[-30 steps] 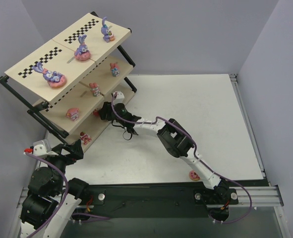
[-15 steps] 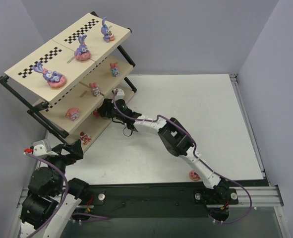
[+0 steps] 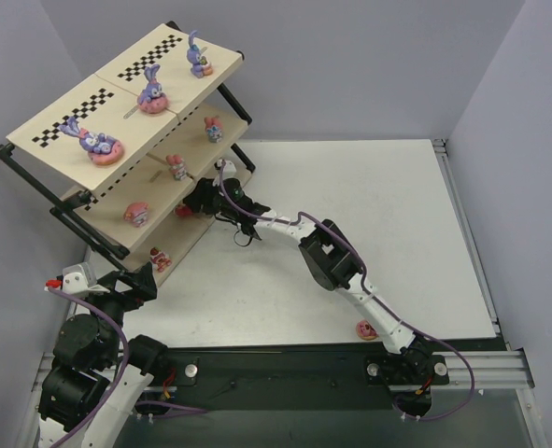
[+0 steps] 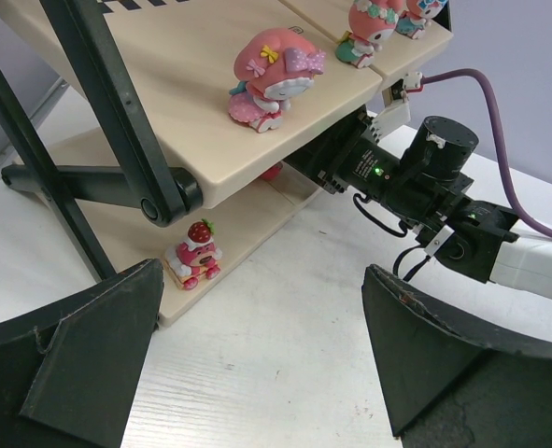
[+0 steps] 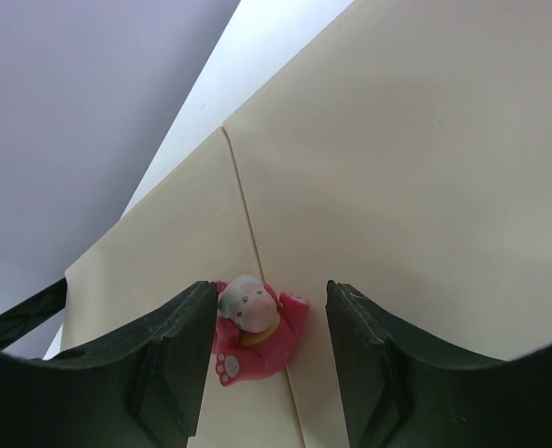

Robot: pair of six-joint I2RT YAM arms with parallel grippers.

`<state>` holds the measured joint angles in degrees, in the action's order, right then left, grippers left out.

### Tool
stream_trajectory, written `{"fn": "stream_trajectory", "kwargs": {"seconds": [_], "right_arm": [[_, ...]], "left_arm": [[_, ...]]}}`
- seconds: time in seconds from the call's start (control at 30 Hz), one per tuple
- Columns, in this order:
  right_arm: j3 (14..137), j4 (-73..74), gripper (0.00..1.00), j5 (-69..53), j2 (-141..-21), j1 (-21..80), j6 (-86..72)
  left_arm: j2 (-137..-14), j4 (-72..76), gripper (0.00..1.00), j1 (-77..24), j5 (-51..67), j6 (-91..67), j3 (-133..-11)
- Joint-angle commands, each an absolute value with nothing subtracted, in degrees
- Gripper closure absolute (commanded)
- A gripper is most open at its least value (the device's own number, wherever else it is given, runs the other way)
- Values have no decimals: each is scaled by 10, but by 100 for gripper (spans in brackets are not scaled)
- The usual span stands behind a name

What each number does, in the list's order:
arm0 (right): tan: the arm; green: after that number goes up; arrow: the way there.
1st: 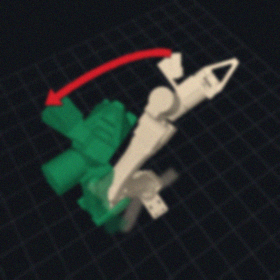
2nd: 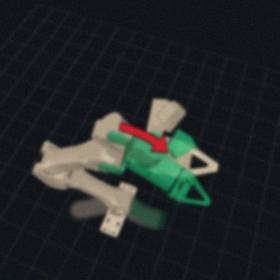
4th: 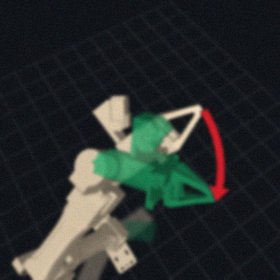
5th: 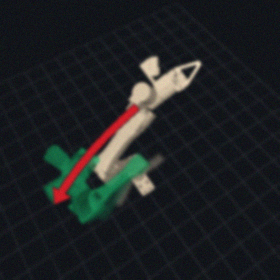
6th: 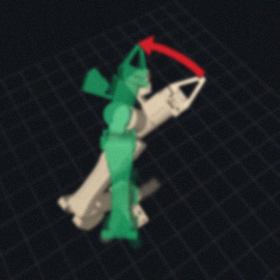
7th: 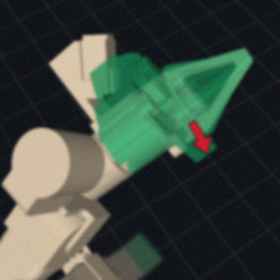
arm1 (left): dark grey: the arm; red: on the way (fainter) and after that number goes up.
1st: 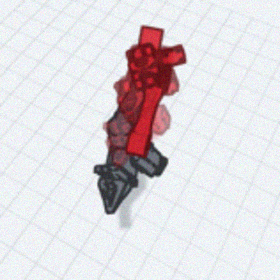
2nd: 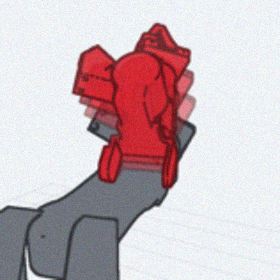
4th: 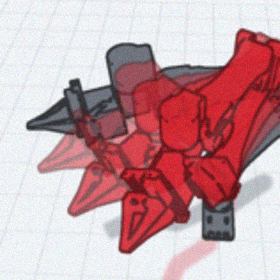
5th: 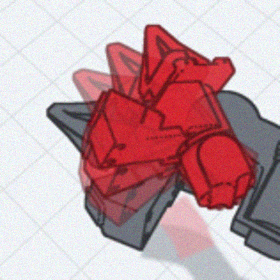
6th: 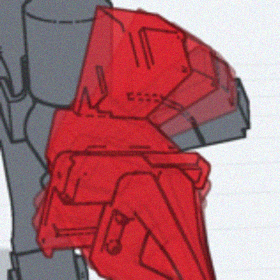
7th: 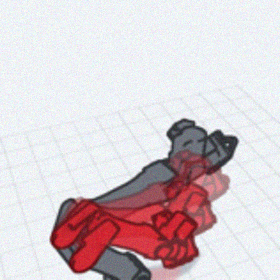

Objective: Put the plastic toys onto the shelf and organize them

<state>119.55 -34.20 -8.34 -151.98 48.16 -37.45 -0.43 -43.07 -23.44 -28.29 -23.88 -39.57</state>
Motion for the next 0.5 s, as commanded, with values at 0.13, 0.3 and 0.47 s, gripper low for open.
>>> {"fn": "stream_trajectory", "kwargs": {"seconds": [0.13, 0.3, 0.47], "right_arm": [[1255, -348, 49, -166, -1525, 478, -347], [1232, -353, 49, -181, -1515, 480, -339], [1221, -352, 70, -177, -1509, 483, -330]], "left_arm": [[68, -420, 3, -229, -290, -245, -410], [67, -420, 3, -229, -289, -245, -410], [68, -420, 3, -229, -289, -245, -410]]}}
